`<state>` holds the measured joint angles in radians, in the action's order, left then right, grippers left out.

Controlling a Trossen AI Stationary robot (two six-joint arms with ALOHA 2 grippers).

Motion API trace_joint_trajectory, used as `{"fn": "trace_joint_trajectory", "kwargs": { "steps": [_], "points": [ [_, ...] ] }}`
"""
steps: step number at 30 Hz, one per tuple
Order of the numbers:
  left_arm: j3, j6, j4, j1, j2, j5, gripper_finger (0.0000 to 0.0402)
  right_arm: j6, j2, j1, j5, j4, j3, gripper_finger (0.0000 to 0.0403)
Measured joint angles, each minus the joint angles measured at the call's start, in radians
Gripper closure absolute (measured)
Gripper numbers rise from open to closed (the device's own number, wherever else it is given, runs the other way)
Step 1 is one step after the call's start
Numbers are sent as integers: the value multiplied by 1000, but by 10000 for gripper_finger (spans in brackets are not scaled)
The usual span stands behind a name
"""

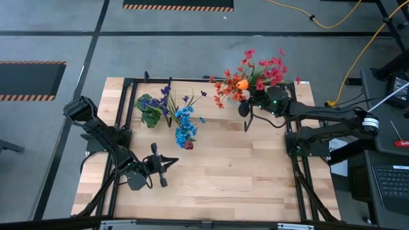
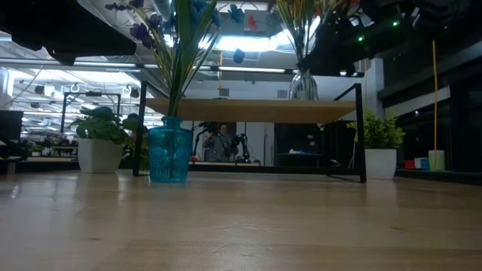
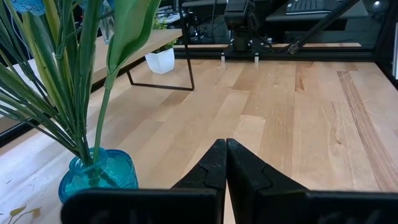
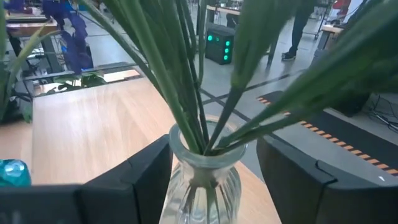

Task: Pick and place flowers into a vace then onto a shelf
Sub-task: Put the transparent vase on top of the shelf, then put the transparent blue vase on top of the shelf

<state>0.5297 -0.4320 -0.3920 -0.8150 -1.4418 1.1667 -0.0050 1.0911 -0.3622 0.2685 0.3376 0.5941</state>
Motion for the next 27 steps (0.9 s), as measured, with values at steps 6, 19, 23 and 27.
{"fn": "trace_joint_trajectory", "kwargs": {
  "steps": [6,19,23,27],
  "points": [
    [0,0,0,0,0,-1,394,3,-52,4,0,-71,0,167],
    [0,-3,0,0,0,-1,396,0,-68,92,0,-96,0,167],
    [0,-3,0,0,0,-1,394,-5,-80,93,0,-99,0,167],
    [0,-18,0,0,0,-1,396,-5,-95,90,0,-98,0,167]
  ]
}}
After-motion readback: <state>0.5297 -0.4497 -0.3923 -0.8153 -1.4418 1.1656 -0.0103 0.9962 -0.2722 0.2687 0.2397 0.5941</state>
